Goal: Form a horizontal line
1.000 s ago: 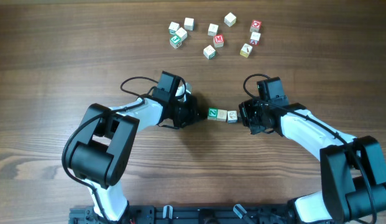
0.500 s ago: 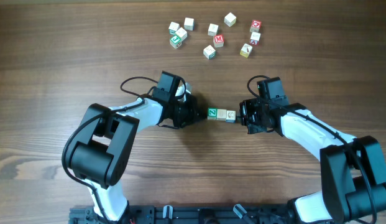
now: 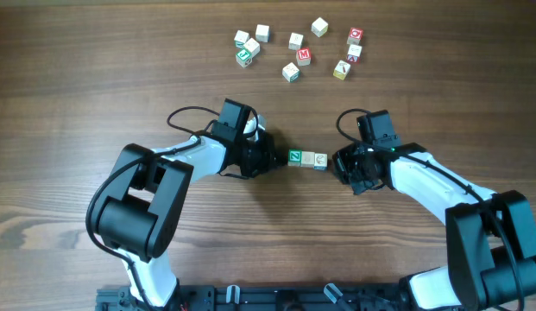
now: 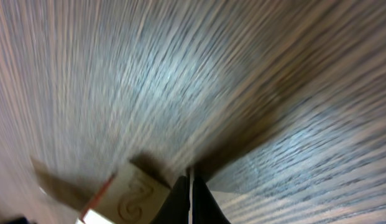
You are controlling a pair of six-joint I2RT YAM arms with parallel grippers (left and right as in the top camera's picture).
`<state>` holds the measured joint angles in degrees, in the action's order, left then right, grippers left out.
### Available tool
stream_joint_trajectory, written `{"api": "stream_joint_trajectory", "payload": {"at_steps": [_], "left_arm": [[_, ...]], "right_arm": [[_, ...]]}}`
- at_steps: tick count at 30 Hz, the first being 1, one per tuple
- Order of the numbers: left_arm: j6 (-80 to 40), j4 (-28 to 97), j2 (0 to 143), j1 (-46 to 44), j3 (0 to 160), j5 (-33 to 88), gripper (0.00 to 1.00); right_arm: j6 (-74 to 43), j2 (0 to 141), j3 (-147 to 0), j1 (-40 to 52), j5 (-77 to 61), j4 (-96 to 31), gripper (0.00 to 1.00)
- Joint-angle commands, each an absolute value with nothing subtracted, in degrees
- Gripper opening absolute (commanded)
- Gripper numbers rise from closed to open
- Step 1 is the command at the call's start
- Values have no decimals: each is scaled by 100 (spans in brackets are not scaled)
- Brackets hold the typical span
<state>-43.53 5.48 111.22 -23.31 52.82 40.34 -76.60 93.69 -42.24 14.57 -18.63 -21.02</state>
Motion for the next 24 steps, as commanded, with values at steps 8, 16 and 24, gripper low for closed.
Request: {"api": "stream_joint_trajectory", "payload": {"at_steps": [8, 16, 24], "left_arm": [[-4224, 532, 11236, -2338, 5229, 3935, 4], [-4224, 532, 11236, -2338, 5229, 3935, 4], [-4224, 532, 11236, -2338, 5229, 3935, 4]], "right_arm": [[-7046, 9417, -4167, 1461, -2668, -2198, 4], [-7052, 9417, -4167, 1461, -2665, -2032, 4], [-7063, 9417, -4167, 1461, -2661, -1953, 5]]}}
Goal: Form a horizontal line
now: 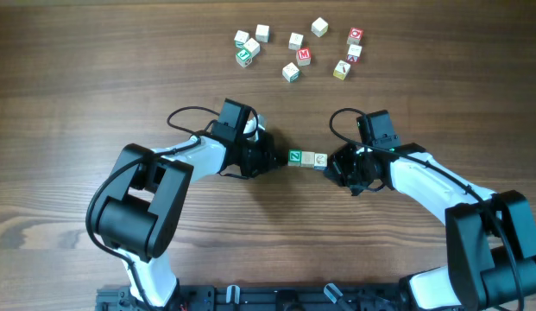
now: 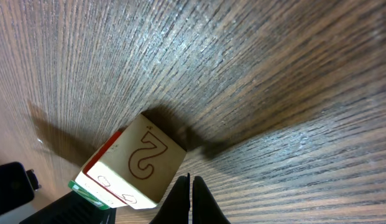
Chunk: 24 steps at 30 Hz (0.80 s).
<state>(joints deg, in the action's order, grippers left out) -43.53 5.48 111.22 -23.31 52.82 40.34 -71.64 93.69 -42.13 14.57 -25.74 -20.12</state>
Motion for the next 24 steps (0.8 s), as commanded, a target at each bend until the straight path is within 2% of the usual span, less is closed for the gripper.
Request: {"api": "stream_joint_trajectory", "payload": {"at_steps": [1, 24], "left_arm": [[-4224, 532, 11236, -2338, 5229, 3935, 4], [-4224, 532, 11236, -2338, 5229, 3933, 4]], "right_arm": [[-7070, 9417, -4167, 1461, -2661, -1931, 4], [-7046, 9417, -4167, 1461, -2641, -2032, 4]]}}
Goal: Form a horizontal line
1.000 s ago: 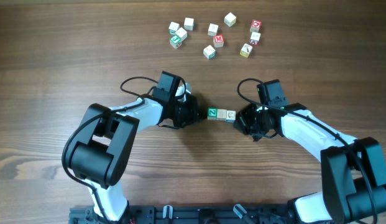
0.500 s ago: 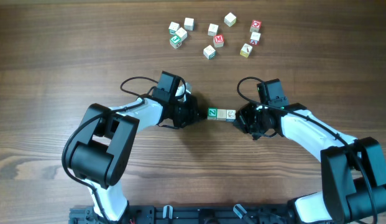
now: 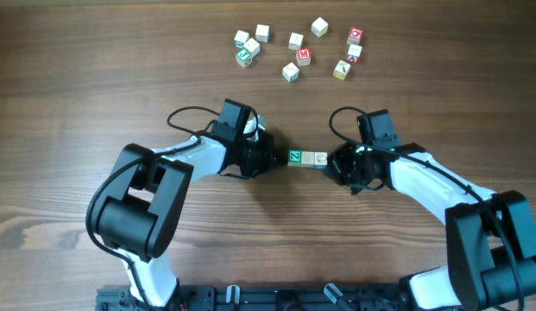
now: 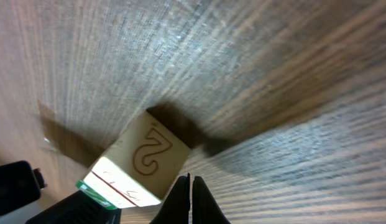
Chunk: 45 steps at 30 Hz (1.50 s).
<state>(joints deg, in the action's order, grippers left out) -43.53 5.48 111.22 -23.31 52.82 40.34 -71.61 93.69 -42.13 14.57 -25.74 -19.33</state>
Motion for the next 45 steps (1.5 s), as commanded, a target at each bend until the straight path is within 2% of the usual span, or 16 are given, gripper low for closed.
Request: {"api": "stream_joint_trajectory", "payload": {"at_steps": [1, 6, 10, 14, 28, 45], "left_arm": [[-4224, 532, 11236, -2338, 5229, 3933, 4], [-4224, 534, 11236, -2338, 5229, 3933, 4], [-4224, 532, 11236, -2338, 5229, 3933, 4], [-4224, 532, 11236, -2338, 5229, 3933, 4], [-4244, 532, 11236, -2338, 5229, 3933, 4], [-4246, 532, 11236, -2338, 5229, 3938, 4]], "right_arm": [[-6982, 9417, -4167, 1461, -2637, -2093, 4], [-6611, 9417, -4167, 1455, -1686, -2517, 4], [-6567, 9417, -4167, 1455, -847, -2228, 5], [-6145, 9417, -4167, 1472, -950, -1559, 5], [-5999, 9419, -4167, 1479, -1787, -1323, 4], [-6001, 9428, -4167, 1483, -1900, -1232, 4]]}}
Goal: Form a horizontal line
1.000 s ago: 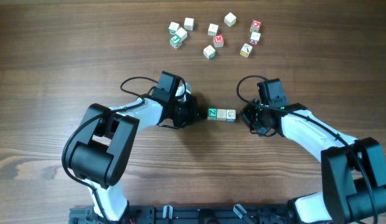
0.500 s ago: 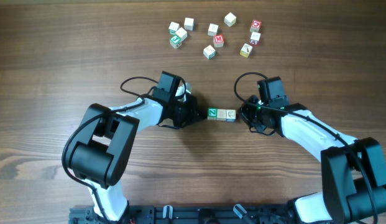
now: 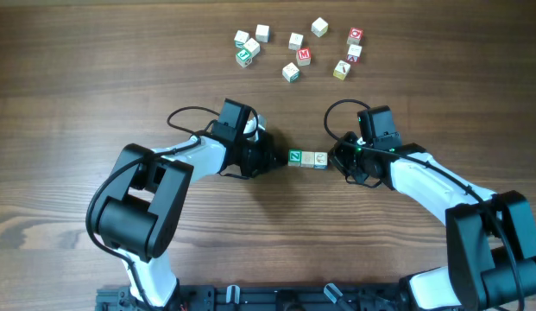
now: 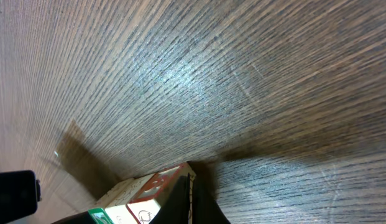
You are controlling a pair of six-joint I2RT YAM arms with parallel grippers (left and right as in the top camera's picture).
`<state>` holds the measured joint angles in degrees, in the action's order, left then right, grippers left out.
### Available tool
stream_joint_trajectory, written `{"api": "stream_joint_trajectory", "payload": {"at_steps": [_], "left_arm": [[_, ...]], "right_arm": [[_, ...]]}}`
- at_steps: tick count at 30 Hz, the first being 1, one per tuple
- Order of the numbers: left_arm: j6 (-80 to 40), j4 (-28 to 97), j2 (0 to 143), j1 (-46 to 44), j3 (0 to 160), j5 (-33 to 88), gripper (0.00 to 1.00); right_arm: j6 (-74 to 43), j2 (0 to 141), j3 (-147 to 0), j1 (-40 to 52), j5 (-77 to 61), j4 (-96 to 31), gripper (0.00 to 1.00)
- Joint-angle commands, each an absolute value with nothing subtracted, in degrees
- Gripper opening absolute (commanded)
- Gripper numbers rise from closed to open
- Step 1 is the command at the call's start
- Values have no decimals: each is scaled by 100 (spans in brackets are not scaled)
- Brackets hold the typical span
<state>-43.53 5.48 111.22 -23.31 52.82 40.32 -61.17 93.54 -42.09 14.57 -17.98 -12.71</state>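
Note:
Three small cubes form a short row at the table's middle: a green-lettered cube (image 3: 295, 158), a plain wooden one (image 3: 309, 159) and a third (image 3: 321, 161). My left gripper (image 3: 277, 160) rests at the row's left end, fingers together by the green cube. My right gripper (image 3: 335, 159) is shut with nothing held. In the right wrist view its fingertips (image 4: 189, 198) press on the end of a red-framed cube (image 4: 156, 186).
Several loose letter cubes (image 3: 295, 52) are scattered at the far side of the table, from a green-and-white one (image 3: 243, 57) to a red one (image 3: 355, 35). Both arms' cables loop above the row. Bare wood lies in front of the row.
My right gripper has shifted slightly up and sits tight against the row's right end. The cube face marked 2, seen ahead of the fingers then, is out of the wrist view. The left arm is unmoved.
The right gripper stood shut a little right of and below the three-cube row, then closer with the cube marked 2 just ahead of its tips, and now touches that end cube. The left gripper stayed at the green cube throughout. The row has barely shifted.

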Motion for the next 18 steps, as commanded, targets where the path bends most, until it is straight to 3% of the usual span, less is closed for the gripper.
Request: {"api": "stream_joint_trajectory", "payload": {"at_steps": [1, 10, 18], "left_arm": [[-4246, 532, 11236, -2338, 5229, 3938, 4], [-4244, 532, 11236, -2338, 5229, 3938, 4], [-4246, 537, 11236, -2338, 5229, 3938, 4]], "right_arm": [[-6001, 9428, -4167, 1483, -1942, -1216, 4], [-5999, 9428, -4167, 1481, -1981, -1160, 4], [-5996, 9428, -4167, 1481, -1114, -1527, 4]]}}
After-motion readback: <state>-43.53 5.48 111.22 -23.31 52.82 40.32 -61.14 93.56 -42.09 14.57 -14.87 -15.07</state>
